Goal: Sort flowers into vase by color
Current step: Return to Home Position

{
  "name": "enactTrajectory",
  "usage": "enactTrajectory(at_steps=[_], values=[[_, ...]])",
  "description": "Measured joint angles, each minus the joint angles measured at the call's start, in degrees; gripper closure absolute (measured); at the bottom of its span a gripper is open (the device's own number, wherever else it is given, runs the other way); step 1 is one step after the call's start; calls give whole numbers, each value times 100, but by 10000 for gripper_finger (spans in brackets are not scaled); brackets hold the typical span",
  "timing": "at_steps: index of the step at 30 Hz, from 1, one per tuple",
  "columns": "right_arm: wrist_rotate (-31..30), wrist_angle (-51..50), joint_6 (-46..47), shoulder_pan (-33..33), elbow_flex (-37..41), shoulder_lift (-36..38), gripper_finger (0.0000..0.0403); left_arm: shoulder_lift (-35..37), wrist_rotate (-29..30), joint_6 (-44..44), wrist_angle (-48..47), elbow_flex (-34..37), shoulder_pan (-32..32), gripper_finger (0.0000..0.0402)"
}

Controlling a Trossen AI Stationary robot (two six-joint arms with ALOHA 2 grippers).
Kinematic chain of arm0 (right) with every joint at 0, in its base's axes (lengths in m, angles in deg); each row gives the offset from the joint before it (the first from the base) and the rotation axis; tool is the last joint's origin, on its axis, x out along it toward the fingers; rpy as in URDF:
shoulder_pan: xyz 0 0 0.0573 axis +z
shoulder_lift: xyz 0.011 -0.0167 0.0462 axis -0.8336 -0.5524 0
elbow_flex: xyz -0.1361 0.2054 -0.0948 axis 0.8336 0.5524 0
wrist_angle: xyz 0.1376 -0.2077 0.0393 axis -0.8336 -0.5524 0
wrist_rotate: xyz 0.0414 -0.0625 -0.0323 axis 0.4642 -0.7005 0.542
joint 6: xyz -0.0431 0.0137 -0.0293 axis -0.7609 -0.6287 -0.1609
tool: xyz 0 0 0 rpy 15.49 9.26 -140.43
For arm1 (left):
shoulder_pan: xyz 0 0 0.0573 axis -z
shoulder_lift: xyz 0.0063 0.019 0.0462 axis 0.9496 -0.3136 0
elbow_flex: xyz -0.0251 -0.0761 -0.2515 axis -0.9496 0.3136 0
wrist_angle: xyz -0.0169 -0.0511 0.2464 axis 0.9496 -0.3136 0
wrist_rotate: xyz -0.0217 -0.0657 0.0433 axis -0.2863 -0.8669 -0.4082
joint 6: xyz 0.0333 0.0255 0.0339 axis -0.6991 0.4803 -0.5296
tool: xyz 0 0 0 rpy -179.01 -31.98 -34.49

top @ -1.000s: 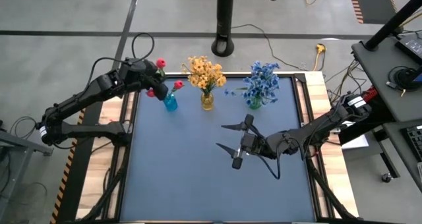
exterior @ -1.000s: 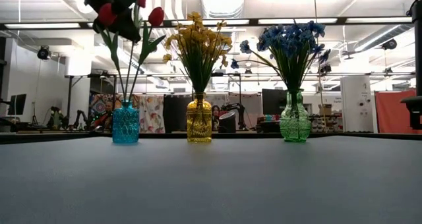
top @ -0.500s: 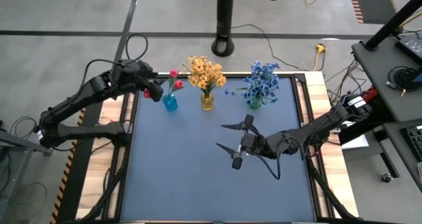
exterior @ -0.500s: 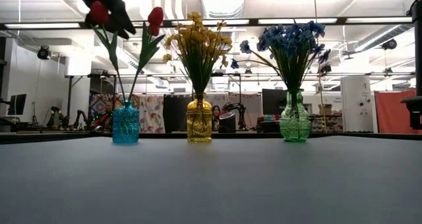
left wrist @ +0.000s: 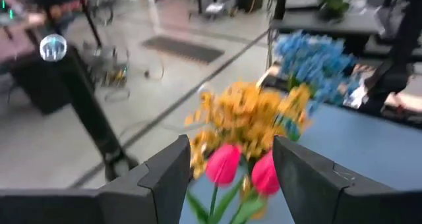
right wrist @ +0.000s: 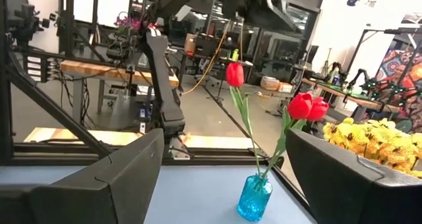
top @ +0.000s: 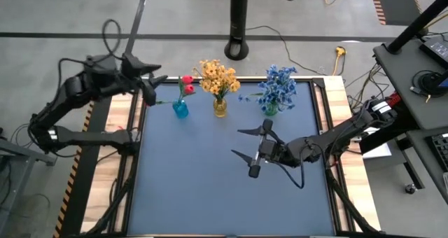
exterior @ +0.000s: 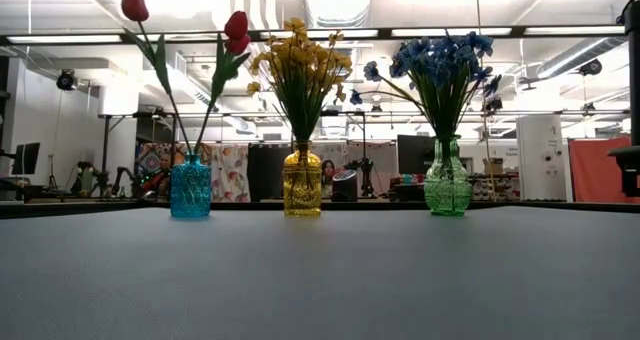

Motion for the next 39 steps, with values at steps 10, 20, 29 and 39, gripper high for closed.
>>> enactTrajectory(at_steps=[10,20,29,39], values=[[-25,-52,-201,348,-22,236,88,-101,-476,548,-122,-341,1550,204],[-9,-2113,455,957,42,1146,87,-239,2271,1286,11,72,5133,205],[357,-2824,1668,1254,940,1844,87,-564,3874,3017,-196,984,8560,205],[1238,-797,2218,779,2426,1678,92,-1581,4771,2814,1958,2486,9294,212]])
